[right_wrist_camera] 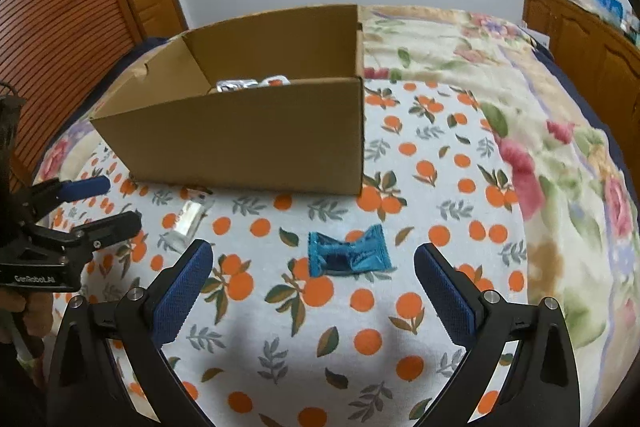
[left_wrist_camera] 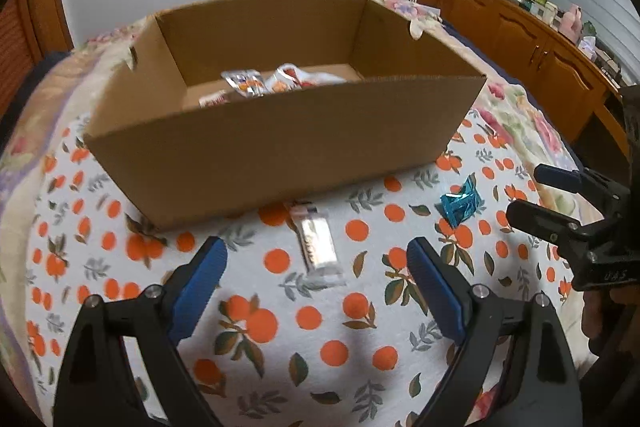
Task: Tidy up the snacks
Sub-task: 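Move both tools back toward the blue candy and clear bar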
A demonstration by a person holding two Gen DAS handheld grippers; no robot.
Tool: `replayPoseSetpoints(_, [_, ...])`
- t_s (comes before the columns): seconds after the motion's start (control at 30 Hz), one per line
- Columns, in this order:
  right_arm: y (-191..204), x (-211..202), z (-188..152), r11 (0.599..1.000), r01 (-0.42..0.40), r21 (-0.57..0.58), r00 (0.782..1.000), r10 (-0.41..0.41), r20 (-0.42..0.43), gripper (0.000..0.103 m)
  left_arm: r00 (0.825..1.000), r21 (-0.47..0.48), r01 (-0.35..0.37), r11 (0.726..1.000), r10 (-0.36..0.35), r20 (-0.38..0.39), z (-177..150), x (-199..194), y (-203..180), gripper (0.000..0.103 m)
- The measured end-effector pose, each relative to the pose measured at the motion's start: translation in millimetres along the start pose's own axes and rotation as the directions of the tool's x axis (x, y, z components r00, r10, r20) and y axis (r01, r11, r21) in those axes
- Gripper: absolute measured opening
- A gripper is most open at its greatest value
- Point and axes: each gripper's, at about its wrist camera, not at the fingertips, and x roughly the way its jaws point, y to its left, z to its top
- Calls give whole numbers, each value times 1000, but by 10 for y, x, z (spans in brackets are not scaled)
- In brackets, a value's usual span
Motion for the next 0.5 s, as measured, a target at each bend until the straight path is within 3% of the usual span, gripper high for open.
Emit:
replayPoseSetpoints(0.27, [-44,110,-75,1000,-12,19,1000,12,-29,97,999,27,14,1000,-13,-50,-56,329,-91,78])
replayPoseSetpoints(0.37, [-44,168,-92,1000,-17,20,999,18,-45,96,997,36,16,999,-13,-75,-52,440,-111,62])
replayPoseSetpoints(0.5, [-41,255,-122,999,-26,19,997,27,-69,96,996,35,25,999,-22,-83,-35,533,-84,59])
